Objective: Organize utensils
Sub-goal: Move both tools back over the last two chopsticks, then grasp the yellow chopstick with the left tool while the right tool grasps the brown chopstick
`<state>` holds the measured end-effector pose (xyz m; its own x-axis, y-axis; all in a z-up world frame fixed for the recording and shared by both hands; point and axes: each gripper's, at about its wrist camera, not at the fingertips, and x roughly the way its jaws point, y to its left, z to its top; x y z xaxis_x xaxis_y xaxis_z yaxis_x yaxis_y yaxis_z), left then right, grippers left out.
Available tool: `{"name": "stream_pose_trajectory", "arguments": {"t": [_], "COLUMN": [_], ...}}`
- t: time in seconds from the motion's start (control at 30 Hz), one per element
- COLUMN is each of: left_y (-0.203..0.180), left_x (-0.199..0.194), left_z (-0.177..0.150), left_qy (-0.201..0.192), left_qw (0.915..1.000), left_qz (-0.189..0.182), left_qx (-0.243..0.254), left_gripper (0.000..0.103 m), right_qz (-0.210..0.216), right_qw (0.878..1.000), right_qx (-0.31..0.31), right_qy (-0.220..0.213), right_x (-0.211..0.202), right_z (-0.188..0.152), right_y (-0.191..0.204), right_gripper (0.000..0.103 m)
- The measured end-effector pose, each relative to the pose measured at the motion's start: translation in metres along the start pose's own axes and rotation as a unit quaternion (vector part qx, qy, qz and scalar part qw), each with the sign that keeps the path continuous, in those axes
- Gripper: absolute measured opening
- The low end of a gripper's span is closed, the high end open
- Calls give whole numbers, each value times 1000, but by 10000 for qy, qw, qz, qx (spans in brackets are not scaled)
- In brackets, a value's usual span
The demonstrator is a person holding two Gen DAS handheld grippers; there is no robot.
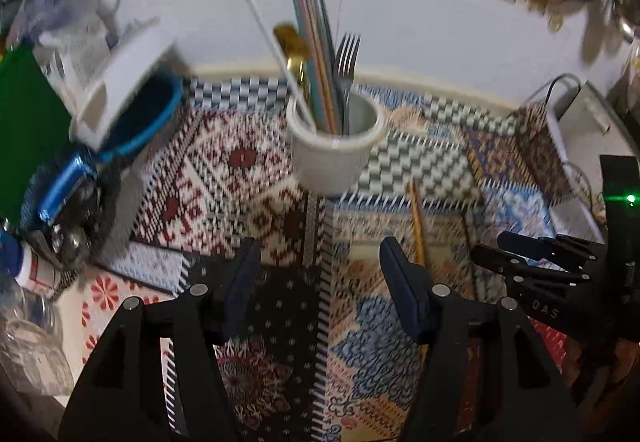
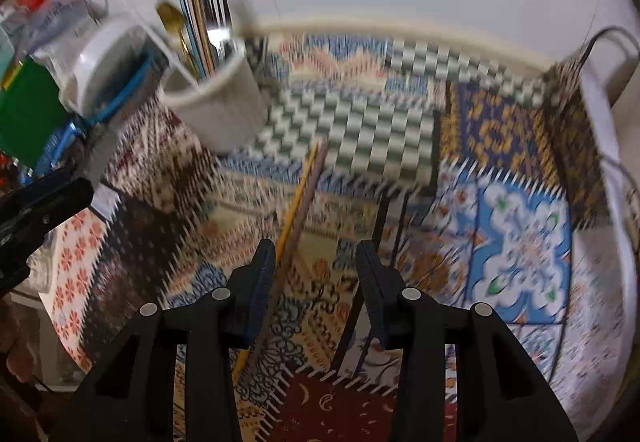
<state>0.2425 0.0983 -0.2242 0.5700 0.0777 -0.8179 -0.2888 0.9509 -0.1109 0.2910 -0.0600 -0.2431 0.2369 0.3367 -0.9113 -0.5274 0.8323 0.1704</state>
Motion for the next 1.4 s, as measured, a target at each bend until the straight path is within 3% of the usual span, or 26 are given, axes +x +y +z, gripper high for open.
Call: {"name": "stream_pose_trajectory", "arguments": {"t": [0.3,0.53,0.83,1.13,1.4], "left_y": [11,13,5,-12,-22], "left_x": [26,34,41,53,63], "left_z": [-35,-47,-50,-49,-51], "left_qy": [516,660,704,805,920], "left_qw": [9983,9973,9973,9966,9955], "left_qz": [-52,-4,-54,-165,-186], "left_qx": [-283,-312,-200,-13,105], "left_gripper": [61,61,61,61,61], "right_qz": [21,-146,29,54,-123], "right_qw": [9988,9993,9996,9991,9993], "right_qx": [49,-133,-124,54,-127], "right_qy": [483,317,235,421,335], "right_x": [39,42,41,32,41], "right_z": [-17,-19,-21,-26,-18], "right_y": [9,22,22,0,11], "right_gripper": [38,38,11,11,11]}}
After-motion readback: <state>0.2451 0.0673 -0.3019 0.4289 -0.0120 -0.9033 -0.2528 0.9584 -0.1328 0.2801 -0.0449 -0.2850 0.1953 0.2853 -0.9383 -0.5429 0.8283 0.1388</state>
